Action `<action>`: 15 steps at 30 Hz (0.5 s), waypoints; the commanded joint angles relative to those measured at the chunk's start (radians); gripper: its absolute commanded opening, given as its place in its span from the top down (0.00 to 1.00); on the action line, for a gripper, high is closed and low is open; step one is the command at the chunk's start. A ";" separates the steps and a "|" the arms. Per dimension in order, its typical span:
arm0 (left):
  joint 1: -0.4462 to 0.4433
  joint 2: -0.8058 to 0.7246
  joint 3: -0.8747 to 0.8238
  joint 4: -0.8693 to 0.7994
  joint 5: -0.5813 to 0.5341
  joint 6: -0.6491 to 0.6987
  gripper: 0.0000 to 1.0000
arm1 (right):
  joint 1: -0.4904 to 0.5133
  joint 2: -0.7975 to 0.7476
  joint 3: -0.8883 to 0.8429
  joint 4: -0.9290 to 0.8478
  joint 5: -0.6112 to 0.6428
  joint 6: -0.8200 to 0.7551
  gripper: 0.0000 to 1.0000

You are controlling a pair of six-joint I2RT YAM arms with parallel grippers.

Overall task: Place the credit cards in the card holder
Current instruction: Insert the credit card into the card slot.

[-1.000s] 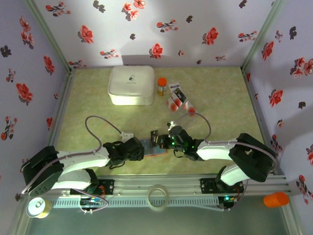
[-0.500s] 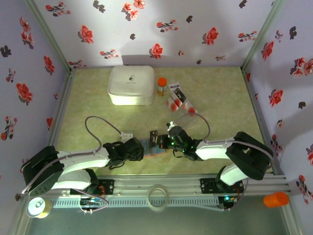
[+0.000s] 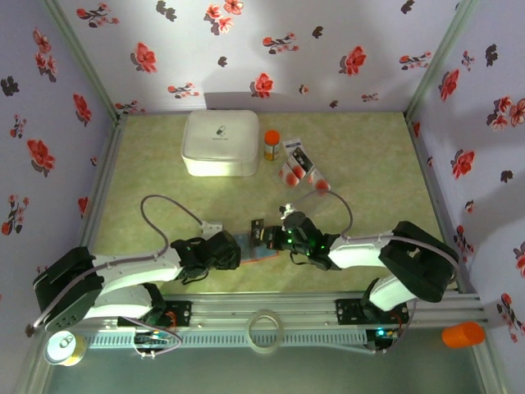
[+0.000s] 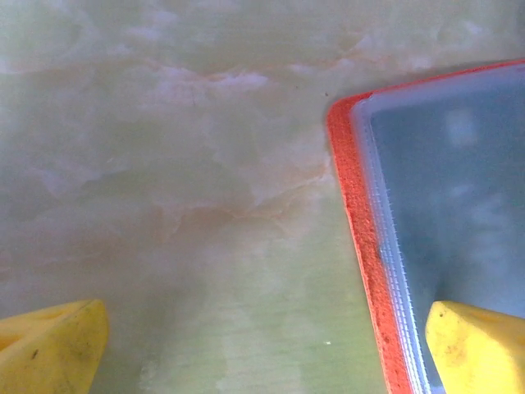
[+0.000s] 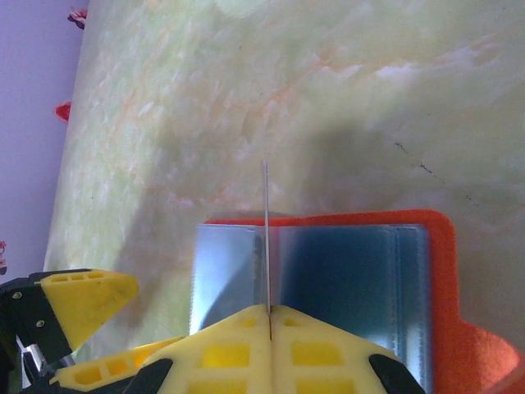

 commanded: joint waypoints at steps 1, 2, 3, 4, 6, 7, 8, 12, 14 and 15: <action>-0.007 -0.039 0.003 -0.055 -0.050 -0.019 0.00 | 0.001 -0.050 -0.013 -0.041 0.025 -0.009 1.00; -0.007 -0.049 0.005 -0.061 -0.053 -0.018 0.00 | 0.001 -0.059 -0.014 -0.048 0.031 -0.011 1.00; -0.007 -0.059 0.008 -0.066 -0.058 -0.017 0.00 | 0.002 -0.068 -0.014 -0.056 0.037 -0.012 1.00; -0.007 -0.064 0.008 -0.065 -0.060 -0.017 0.00 | 0.001 -0.074 -0.015 -0.060 0.040 -0.013 1.00; -0.007 -0.071 0.011 -0.067 -0.066 -0.014 0.00 | 0.001 -0.079 -0.013 -0.067 0.041 -0.017 1.00; -0.007 -0.070 0.012 -0.069 -0.069 -0.013 0.00 | 0.001 -0.077 -0.012 -0.067 0.039 -0.017 1.00; -0.007 -0.066 0.016 -0.067 -0.070 -0.011 0.00 | 0.001 -0.075 -0.010 -0.065 0.035 -0.017 1.00; -0.006 -0.041 0.028 -0.058 -0.078 -0.001 0.00 | 0.001 -0.045 -0.006 -0.032 0.013 -0.015 1.00; -0.006 -0.026 0.038 -0.055 -0.082 0.004 0.00 | 0.001 -0.025 -0.005 -0.008 0.002 -0.011 1.00; -0.006 -0.018 0.042 -0.055 -0.084 0.007 0.00 | 0.001 -0.017 -0.007 0.005 -0.002 -0.009 1.00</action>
